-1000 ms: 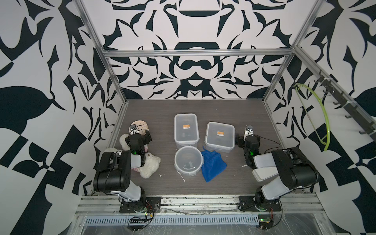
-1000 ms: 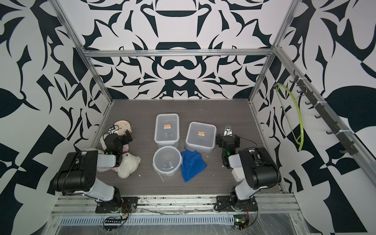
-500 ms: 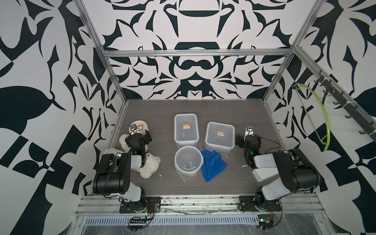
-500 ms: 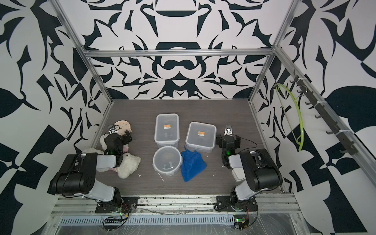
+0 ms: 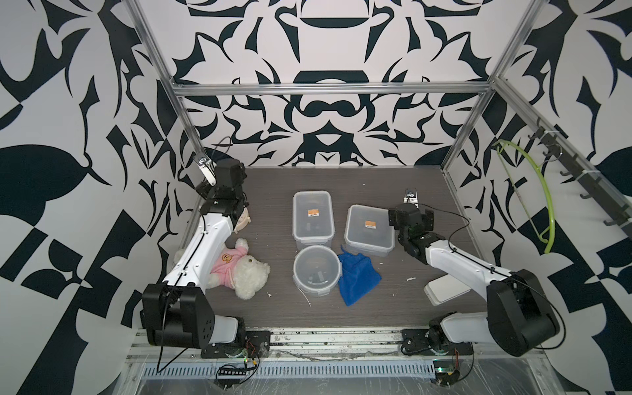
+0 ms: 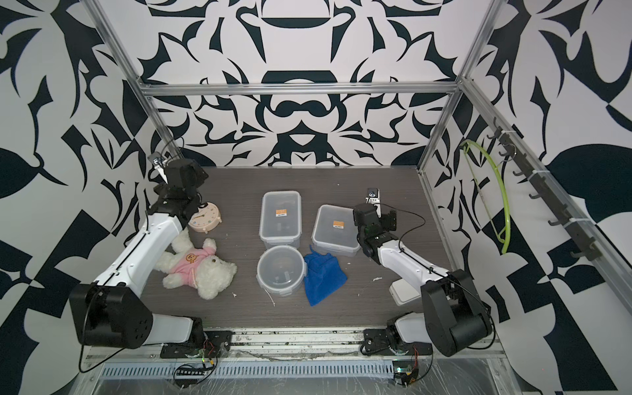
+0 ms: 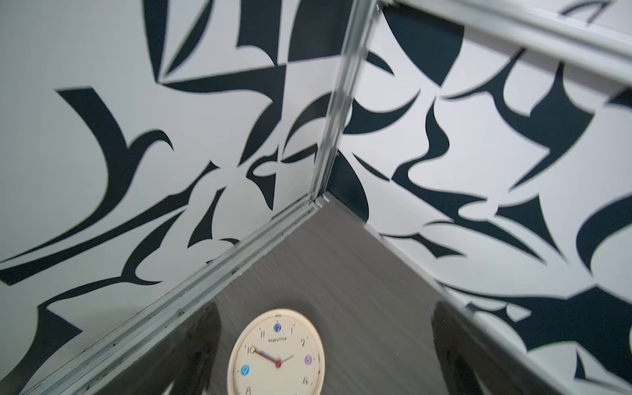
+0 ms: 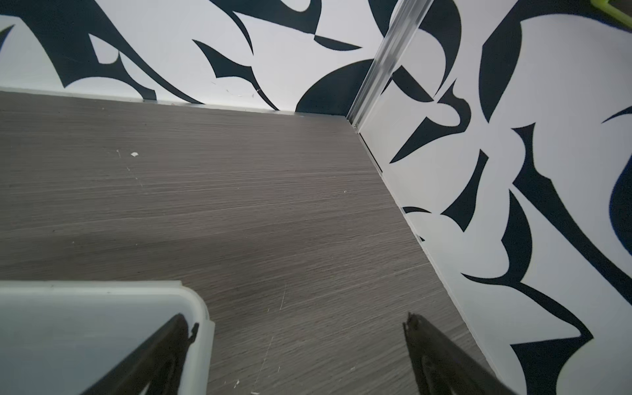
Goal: Wipe the insides of the lunch boxes
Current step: Move the lunch box to the center of the board.
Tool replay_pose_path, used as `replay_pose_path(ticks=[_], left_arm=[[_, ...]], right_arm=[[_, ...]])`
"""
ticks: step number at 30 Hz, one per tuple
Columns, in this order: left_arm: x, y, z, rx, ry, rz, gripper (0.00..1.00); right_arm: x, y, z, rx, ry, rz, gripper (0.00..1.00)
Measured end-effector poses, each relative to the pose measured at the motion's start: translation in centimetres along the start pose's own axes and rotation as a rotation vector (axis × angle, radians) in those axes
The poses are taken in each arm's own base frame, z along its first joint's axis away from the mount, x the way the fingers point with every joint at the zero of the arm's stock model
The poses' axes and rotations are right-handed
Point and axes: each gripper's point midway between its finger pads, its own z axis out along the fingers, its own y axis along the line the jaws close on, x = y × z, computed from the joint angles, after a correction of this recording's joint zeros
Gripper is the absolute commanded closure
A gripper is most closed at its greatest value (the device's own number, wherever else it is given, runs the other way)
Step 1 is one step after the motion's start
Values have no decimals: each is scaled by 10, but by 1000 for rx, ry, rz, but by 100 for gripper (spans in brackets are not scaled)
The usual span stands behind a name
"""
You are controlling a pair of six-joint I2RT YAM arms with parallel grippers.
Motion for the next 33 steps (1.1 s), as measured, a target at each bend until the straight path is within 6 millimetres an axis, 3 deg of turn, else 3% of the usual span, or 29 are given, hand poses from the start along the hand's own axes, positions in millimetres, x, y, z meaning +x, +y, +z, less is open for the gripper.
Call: replay_pose_path(ticks=[3,4,6,9,10,15,19,27,33], left_arm=[[-12,-6,3,-48,37,-7,0],[-11,-9,6,-54,57,-3,8],[-2,-16,12,-45,108,11,19],[21,-27,18,-3,204,51,20],[29,-29,18,13,234,59,20],[49,-45,14,111,336,54,22],[61,-59,9,192,409,36,24],[93,-89,9,316,558,6,25],[112,-100,6,368,650,-19,23]], right_arm=[[-12,17,-9,-62,25,-15,23],[-14,27,-14,-104,33,-23,36],[-14,53,-27,-211,50,-33,61],[-7,101,-51,-392,96,-50,94],[-4,118,-59,-446,114,-61,100],[24,185,-90,-632,213,-129,100],[52,216,-106,-740,305,-173,100],[84,230,-98,-754,412,-193,100],[77,233,-81,-710,416,-199,100]])
